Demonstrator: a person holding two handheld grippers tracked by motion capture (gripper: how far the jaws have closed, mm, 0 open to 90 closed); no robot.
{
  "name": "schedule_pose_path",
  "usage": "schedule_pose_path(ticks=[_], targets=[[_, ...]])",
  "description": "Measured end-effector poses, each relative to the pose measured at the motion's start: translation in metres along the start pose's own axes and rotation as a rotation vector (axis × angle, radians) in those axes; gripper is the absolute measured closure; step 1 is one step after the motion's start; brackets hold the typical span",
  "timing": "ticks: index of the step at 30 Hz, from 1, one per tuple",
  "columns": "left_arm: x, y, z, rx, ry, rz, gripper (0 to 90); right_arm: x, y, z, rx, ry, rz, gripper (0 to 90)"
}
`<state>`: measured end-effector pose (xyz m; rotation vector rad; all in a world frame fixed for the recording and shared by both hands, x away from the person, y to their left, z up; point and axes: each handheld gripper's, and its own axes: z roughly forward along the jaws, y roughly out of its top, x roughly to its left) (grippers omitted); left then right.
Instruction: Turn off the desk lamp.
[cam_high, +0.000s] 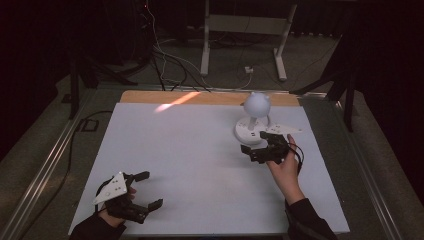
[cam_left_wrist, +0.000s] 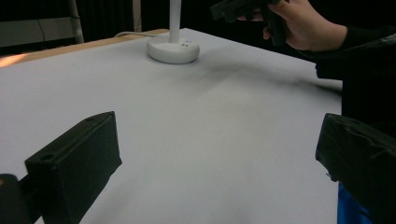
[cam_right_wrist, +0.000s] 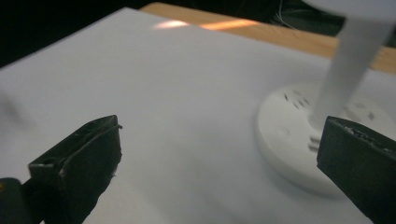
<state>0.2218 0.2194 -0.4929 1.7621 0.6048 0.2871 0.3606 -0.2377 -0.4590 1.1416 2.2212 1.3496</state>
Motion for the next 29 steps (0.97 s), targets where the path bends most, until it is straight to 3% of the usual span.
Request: schedule_pose_path(ticks=[5,12,17,29], targets=[[0.000,0.000,-0.001,-0.003,0.002,-0.002,0.5,-0.001,-0.019,-0.015,0.017,-0.015,-0.016,0.0],[0.000,0.000,0.000,-0.002,0.002,0.000,0.5,0.003,-0.041,-0.033,0.039,0.005,-0.018,0.0],[0.000,0.000,-0.001,-0.005,0.000,-0.005,0.5,0.010,-0.055,-0.048,0.029,-0.002,-0.055,0.0],[0.000,0.000,-0.001,-0.006,-0.002,-0.003,0.5,0.007,-0.089,-0.070,0.044,0.015,-0.043,0.0]])
